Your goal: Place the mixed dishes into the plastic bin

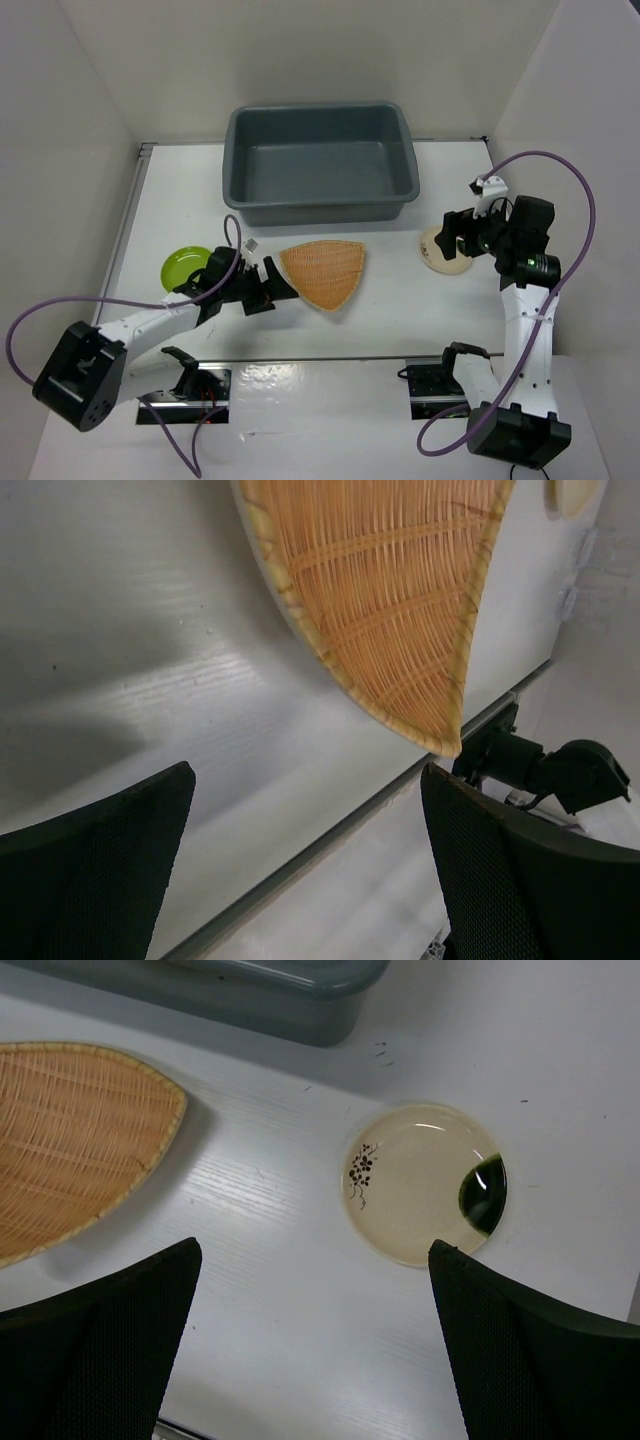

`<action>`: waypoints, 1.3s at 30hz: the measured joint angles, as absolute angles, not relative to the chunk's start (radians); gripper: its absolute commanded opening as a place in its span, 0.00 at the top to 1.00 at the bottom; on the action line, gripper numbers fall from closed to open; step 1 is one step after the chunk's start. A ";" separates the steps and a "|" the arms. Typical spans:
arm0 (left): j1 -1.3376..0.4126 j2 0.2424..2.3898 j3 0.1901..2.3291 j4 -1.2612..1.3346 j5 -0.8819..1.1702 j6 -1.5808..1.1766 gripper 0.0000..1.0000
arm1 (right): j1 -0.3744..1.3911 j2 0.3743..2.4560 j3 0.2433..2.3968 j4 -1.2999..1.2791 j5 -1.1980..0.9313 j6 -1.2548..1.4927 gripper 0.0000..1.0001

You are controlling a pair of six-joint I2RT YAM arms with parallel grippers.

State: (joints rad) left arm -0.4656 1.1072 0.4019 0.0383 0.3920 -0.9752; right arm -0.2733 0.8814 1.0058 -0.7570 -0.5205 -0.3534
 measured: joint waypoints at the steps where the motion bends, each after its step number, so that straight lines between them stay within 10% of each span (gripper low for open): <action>1: -0.466 1.137 0.395 0.071 0.392 -0.987 0.00 | -0.273 0.875 1.006 -0.757 -0.521 -0.353 0.02; 19: -0.557 1.716 0.428 0.872 0.536 -1.266 0.03 | -0.273 0.840 1.006 -0.756 -0.513 -0.348 0.02; 21: -0.567 1.732 0.428 0.896 0.536 -1.276 0.16 | -0.273 0.840 1.006 -0.757 -0.512 -0.346 0.02; 26: -0.577 1.760 0.415 0.847 0.508 -1.305 0.99 | -0.273 0.840 1.006 -0.756 -0.511 -0.342 0.02; 39: -0.627 1.362 0.514 0.213 0.432 -1.176 1.00 | -0.273 0.835 1.006 -0.756 -0.509 -0.338 0.02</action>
State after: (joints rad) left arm -0.6273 1.3617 0.5137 0.2131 0.4316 -1.1759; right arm -0.2733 0.8352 1.0058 -0.7563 -0.5087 -0.3378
